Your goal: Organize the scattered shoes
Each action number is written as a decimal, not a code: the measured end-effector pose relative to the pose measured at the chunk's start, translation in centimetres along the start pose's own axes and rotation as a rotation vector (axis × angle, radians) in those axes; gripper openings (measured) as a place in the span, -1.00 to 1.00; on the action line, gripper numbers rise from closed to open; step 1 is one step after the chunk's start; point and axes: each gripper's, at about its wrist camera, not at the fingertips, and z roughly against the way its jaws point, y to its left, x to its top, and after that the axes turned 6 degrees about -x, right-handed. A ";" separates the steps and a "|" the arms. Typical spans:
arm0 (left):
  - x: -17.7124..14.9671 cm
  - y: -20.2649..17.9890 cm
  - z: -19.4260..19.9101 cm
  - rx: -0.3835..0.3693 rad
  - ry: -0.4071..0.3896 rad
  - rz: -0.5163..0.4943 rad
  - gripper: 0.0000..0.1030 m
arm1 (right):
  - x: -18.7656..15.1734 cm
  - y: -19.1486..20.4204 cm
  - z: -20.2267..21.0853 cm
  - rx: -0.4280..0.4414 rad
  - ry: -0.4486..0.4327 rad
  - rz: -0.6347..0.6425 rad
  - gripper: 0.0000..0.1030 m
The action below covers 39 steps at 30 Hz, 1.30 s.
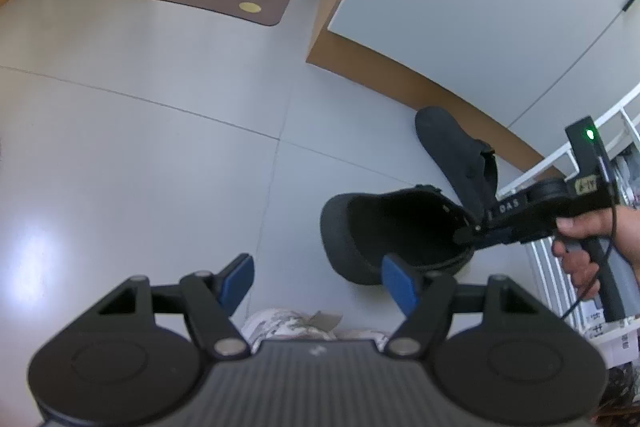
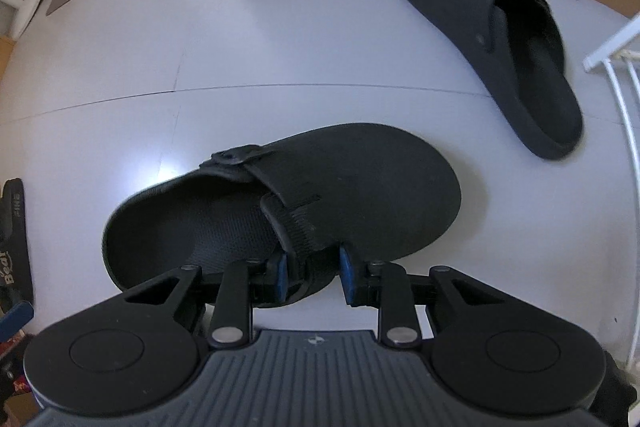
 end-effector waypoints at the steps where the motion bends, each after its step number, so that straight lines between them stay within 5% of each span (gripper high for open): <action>1: 0.0 -0.2 -0.1 -0.004 0.001 -0.002 0.42 | -0.2 -0.5 0.0 0.010 0.005 -0.024 -0.46; 9: -0.3 -0.3 -0.1 0.004 0.008 -0.016 0.43 | -0.2 -1.0 -1.7 0.102 0.020 -0.129 -0.19; 14: -0.2 0.0 -0.5 0.019 0.008 -0.010 0.42 | 0.3 0.2 -1.3 0.127 -0.072 -0.021 0.48; 17: -0.3 0.2 -0.5 0.021 0.010 -0.003 0.42 | 0.6 0.2 -0.6 0.105 -0.131 0.063 0.61; 29: -0.6 -0.2 -0.7 0.028 0.014 -0.014 0.43 | -1.1 -1.0 1.0 -0.064 -0.260 0.439 0.63; 33: -0.6 -0.5 -0.8 0.057 0.001 -0.023 0.42 | -3.0 0.5 -0.5 -0.093 -0.291 0.714 0.63; 39: -0.7 0.1 -0.9 0.085 -0.006 -0.004 0.42 | -4.2 1.7 -2.0 -0.129 -0.330 0.928 0.63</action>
